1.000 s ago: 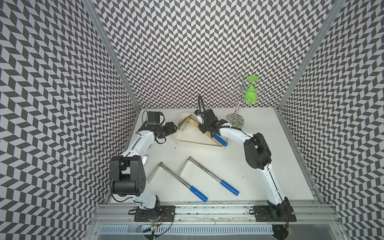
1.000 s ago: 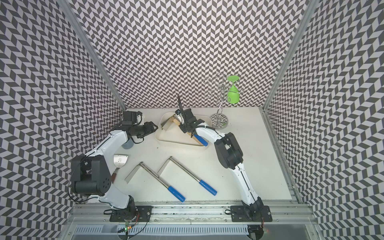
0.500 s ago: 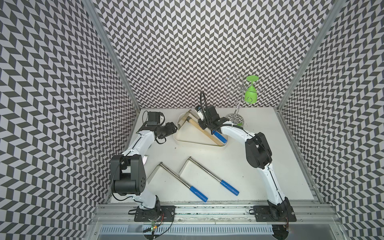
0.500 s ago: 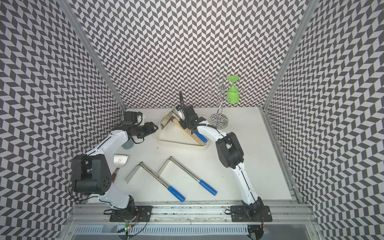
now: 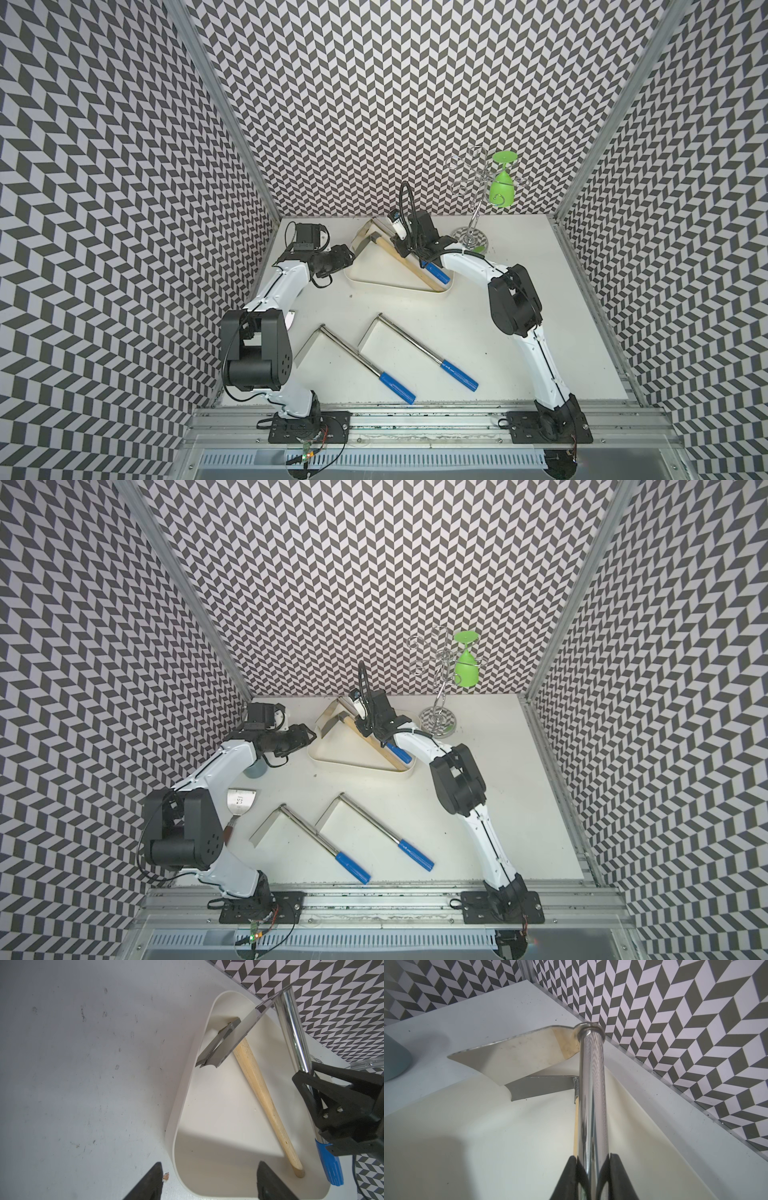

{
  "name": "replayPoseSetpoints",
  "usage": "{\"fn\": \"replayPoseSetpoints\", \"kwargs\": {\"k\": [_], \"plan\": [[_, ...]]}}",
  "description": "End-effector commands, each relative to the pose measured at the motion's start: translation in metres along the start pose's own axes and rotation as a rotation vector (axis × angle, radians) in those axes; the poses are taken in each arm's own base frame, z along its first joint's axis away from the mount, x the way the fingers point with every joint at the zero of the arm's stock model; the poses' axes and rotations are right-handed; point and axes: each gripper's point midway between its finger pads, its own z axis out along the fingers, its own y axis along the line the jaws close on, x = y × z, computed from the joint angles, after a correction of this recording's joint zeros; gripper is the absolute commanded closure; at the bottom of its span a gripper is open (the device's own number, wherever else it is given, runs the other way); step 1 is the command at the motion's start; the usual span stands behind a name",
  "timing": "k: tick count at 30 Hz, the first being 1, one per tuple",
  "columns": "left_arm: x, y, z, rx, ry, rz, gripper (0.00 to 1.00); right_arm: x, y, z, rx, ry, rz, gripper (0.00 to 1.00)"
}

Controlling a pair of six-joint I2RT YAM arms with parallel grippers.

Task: Put the small hoe into the storage box
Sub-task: Place the hoe in the storage box.

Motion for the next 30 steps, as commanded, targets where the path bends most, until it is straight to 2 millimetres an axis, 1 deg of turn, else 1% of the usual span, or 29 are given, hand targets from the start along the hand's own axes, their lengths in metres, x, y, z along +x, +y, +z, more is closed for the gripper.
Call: {"fn": "replayPoseSetpoints", "kwargs": {"k": [1, 5, 6, 8, 11, 14, 22, 27, 30], "plan": [[-0.007, 0.000, -0.005, 0.000, -0.025, 0.001, 0.28, -0.053, 0.000, -0.009, -0.034, -0.194, -0.018, 1.00], [-0.007, 0.001, -0.005, 0.000, -0.025, -0.001, 0.28, -0.072, 0.000, -0.019, -0.059, -0.254, -0.023, 1.00], [-0.008, 0.001, -0.006, -0.001, -0.026, -0.002, 0.28, -0.075, -0.001, -0.021, -0.059, -0.263, -0.024, 1.00], [-0.008, 0.001, -0.006, 0.000, -0.029, -0.002, 0.28, -0.073, -0.002, -0.020, -0.058, -0.263, -0.023, 1.00], [-0.009, 0.003, -0.007, -0.001, -0.032, -0.007, 0.28, -0.061, -0.004, -0.014, -0.056, -0.237, -0.012, 1.00], [-0.009, 0.004, -0.007, -0.003, -0.030, -0.009, 0.28, -0.051, -0.001, -0.007, -0.062, -0.218, 0.001, 1.00], [-0.009, 0.004, -0.006, -0.004, -0.028, -0.009, 0.28, -0.020, -0.005, 0.007, -0.033, -0.149, 0.014, 1.00], [-0.009, 0.005, -0.006, -0.005, -0.028, -0.009, 0.28, -0.007, -0.009, 0.012, -0.019, -0.114, 0.016, 1.00], [-0.008, 0.004, -0.006, -0.003, -0.026, -0.009, 0.28, 0.001, -0.007, 0.015, -0.023, -0.099, 0.019, 1.00]]}}
